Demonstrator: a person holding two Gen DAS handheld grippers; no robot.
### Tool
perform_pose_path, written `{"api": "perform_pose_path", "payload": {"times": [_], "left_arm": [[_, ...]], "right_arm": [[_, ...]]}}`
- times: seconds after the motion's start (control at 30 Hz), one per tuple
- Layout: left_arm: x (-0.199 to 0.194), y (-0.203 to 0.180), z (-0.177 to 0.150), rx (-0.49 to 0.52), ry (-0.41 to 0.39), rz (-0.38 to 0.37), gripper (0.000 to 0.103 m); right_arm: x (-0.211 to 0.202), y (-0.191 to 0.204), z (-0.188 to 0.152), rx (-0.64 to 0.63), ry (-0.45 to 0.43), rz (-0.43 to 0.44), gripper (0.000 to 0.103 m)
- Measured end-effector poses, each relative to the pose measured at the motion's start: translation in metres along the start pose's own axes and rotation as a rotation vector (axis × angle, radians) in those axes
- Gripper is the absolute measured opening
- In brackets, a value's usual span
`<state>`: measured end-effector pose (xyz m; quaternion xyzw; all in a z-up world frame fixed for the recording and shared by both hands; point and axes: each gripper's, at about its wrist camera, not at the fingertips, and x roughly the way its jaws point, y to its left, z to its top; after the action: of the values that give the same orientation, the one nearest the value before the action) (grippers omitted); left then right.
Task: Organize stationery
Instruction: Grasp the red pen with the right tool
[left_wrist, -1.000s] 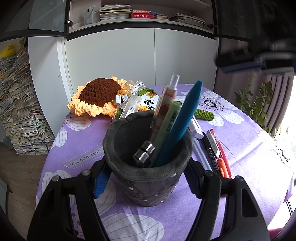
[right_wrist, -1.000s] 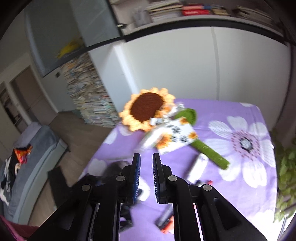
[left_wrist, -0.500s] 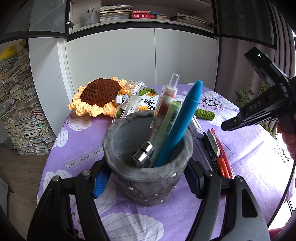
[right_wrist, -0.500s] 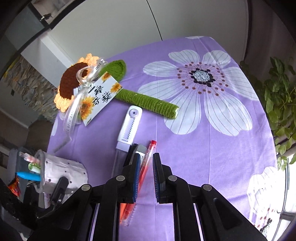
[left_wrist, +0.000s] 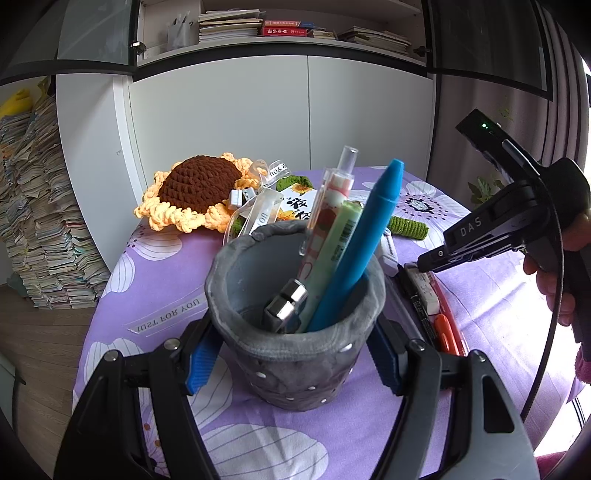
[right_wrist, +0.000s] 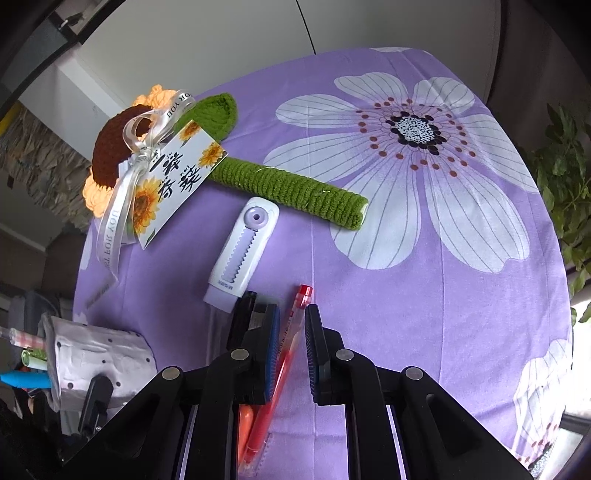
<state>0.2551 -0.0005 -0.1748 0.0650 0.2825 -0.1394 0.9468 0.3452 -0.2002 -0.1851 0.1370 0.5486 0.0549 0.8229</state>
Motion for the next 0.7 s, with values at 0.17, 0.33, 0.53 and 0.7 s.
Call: {"api": "perform_pose_path", "payload": {"times": [0.17,0.33,0.53,0.7], "left_arm": [[0.001,0.0,0.0,-0.001,0.0,-0.001,0.07],[0.001,0.0,0.0,-0.001,0.0,-0.001,0.07],[0.001,0.0,0.001,-0.003,0.0,-0.001,0.07],[0.001,0.0,0.001,-0.002,0.0,0.0,0.07]], "right_arm": [[0.0,0.008,-0.002,-0.054,-0.004,-0.024,0.013],[-0.003,0.01,-0.006,-0.104,-0.003,-0.049,0.013],[-0.004,-0.009,-0.01,-0.067,0.014,-0.071,0.013],[0.0,-0.007,-0.004,-0.037,0.016,-0.067,0.013]]}}
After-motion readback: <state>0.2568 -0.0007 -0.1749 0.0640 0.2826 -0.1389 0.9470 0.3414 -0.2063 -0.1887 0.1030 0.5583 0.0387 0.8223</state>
